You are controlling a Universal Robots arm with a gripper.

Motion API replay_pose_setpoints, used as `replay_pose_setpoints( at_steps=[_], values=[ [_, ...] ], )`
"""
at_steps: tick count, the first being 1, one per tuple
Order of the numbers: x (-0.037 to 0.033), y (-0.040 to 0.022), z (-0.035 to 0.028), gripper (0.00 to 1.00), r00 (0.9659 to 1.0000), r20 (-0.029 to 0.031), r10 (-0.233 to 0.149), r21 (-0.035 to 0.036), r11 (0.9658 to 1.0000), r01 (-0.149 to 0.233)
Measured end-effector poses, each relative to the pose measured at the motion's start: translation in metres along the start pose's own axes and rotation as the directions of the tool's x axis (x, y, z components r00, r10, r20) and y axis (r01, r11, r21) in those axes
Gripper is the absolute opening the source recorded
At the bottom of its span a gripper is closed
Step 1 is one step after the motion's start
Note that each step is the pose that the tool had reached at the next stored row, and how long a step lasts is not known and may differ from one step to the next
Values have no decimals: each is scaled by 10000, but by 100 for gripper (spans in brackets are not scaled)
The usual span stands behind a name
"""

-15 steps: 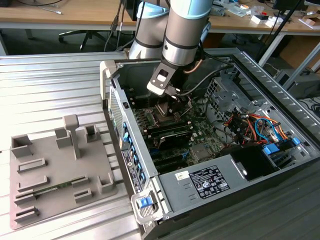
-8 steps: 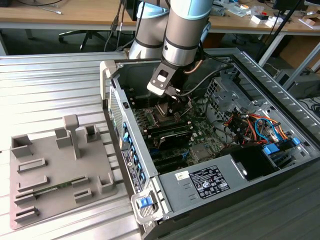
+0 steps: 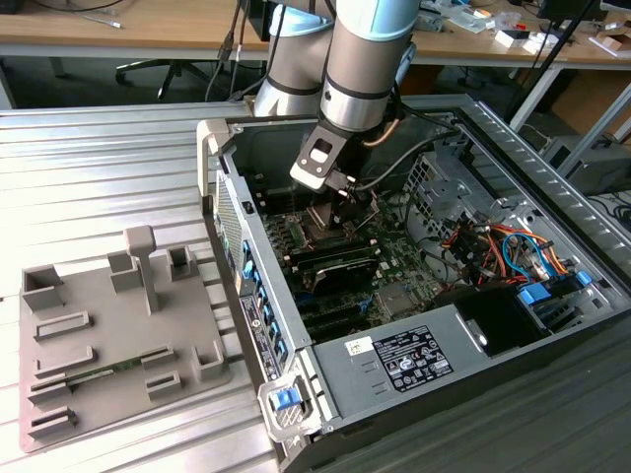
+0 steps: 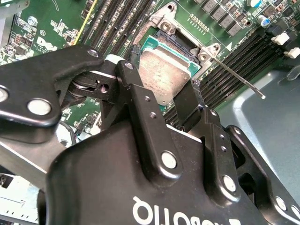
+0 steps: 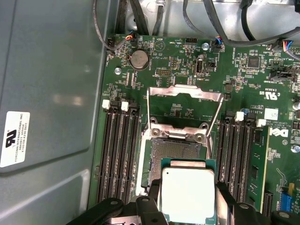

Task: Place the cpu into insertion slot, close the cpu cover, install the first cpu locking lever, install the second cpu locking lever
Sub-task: 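Place the cpu into insertion slot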

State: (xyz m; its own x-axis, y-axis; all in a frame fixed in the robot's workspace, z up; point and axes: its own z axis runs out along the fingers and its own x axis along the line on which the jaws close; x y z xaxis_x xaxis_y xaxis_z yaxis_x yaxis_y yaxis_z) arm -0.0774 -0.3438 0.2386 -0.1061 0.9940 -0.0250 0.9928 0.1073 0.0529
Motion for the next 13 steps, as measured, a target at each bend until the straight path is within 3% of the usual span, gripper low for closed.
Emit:
replay_pose_setpoints(
  at_steps=[13],
  values=[
    [6, 11, 27, 54, 10000, 4, -1, 2, 10000, 1]
  ],
)
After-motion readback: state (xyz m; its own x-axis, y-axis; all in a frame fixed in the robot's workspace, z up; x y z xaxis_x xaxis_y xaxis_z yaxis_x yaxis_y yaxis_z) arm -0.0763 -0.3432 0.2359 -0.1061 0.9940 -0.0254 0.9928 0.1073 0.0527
